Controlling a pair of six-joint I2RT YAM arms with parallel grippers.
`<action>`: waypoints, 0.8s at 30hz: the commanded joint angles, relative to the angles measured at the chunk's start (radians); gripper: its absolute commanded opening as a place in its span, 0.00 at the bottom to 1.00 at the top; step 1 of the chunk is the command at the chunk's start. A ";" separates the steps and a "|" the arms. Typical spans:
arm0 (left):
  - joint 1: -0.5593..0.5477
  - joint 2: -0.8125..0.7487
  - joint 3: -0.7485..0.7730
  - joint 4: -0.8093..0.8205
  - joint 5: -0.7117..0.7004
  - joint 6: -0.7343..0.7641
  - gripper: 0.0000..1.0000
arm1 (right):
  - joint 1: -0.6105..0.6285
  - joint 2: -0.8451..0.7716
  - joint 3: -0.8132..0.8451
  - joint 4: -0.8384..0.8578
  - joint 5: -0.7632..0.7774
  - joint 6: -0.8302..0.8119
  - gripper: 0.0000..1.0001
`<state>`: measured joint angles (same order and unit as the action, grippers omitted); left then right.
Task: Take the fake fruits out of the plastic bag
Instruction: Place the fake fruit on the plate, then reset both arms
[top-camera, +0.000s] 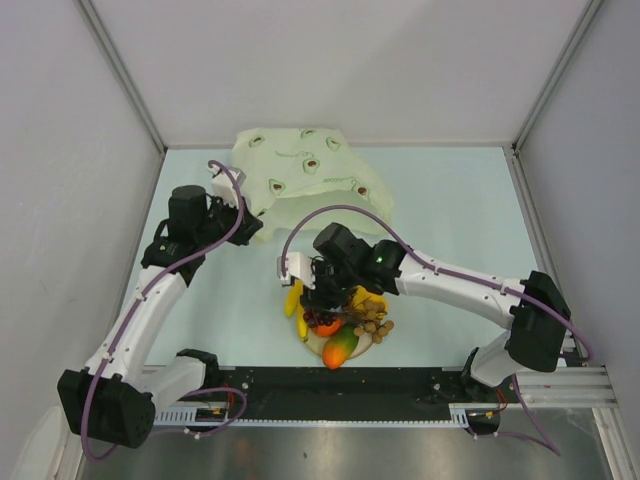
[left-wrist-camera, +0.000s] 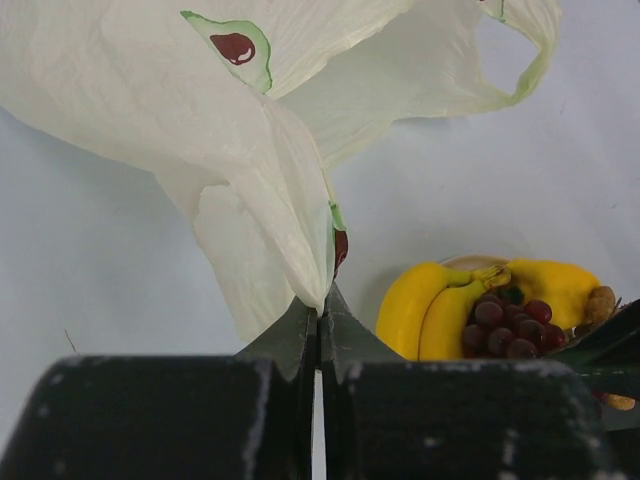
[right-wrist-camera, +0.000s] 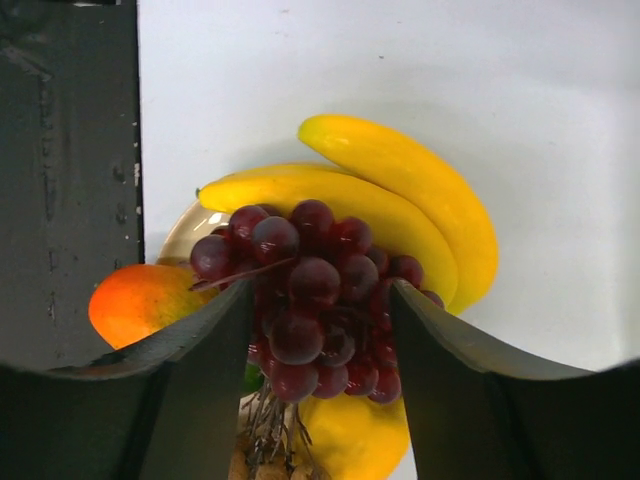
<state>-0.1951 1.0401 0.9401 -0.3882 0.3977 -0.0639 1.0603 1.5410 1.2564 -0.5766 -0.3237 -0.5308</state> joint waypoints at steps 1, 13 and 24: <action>0.000 0.006 0.028 0.014 0.027 -0.014 0.00 | 0.003 -0.099 0.049 0.078 0.093 0.064 0.64; -0.001 0.063 0.287 -0.188 -0.005 0.134 1.00 | -0.333 -0.257 0.064 0.138 0.275 0.218 1.00; 0.000 -0.020 0.430 -0.207 -0.241 0.190 1.00 | -0.517 -0.240 0.081 -0.084 0.778 0.402 1.00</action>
<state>-0.1951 1.0550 1.3247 -0.5941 0.2466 0.0994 0.5381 1.3029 1.2991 -0.5236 0.2642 -0.2184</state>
